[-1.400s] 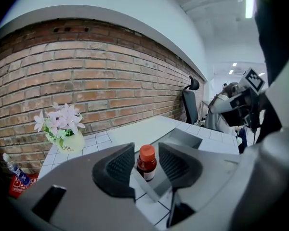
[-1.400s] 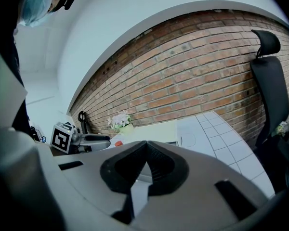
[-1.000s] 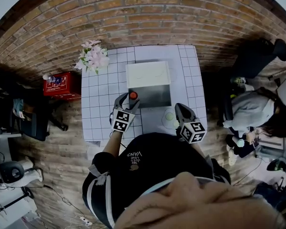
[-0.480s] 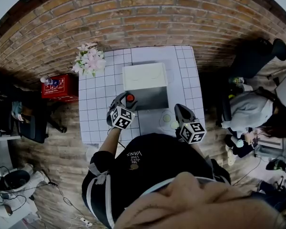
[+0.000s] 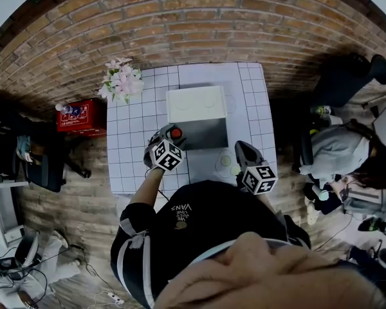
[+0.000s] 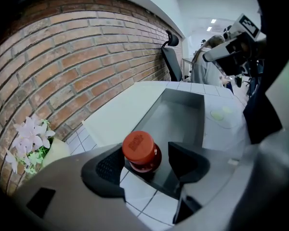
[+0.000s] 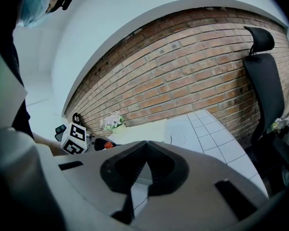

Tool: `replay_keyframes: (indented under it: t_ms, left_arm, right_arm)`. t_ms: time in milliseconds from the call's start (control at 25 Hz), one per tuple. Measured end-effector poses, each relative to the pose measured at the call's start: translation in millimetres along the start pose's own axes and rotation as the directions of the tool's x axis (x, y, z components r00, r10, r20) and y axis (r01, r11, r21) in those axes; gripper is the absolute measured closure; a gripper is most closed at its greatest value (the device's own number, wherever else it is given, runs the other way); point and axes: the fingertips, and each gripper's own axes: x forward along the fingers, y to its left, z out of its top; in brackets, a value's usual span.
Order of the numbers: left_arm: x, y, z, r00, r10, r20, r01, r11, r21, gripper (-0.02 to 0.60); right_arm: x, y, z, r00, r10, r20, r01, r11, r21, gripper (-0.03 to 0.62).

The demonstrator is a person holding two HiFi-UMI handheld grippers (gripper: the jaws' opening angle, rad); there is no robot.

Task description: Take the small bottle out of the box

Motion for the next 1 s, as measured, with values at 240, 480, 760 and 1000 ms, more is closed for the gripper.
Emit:
replay_keyframes:
  t_ms: [240,480,760,1000]
  left_arm:
    - [7.3,-1.1,-5.0,0.999,-0.019,-0.047,0.021,0.999,0.041,0.306]
    - [8.5,2.4,-5.7,0.998,-0.018,-0.062,0.021,0.999,0.046,0.351]
    - [6.7,3.0,-4.7,0.999,0.002,-0.049,0.002,0.997,0.073,0.353]
    - [4.9,-4.5,-2.2,1.0,0.006,-0.031,-0.004,0.997,0.071,0.354]
  right_arm:
    - [2.1,-1.3,-0.5,1.0,-0.004,0.0,0.004,1.0,0.005,0.595]
    - [2.4,-0.3,-1.4,1.0,0.002,-0.004,-0.002,1.0,0.002,0.595]
    - [1.9,1.3,-1.0,1.0,0.004,-0.003,-0.004,1.0,-0.001,0.595]
    - [-0.5,2.3,0.2,1.0,0.01,-0.004,-0.01,1.0,-0.005,0.595]
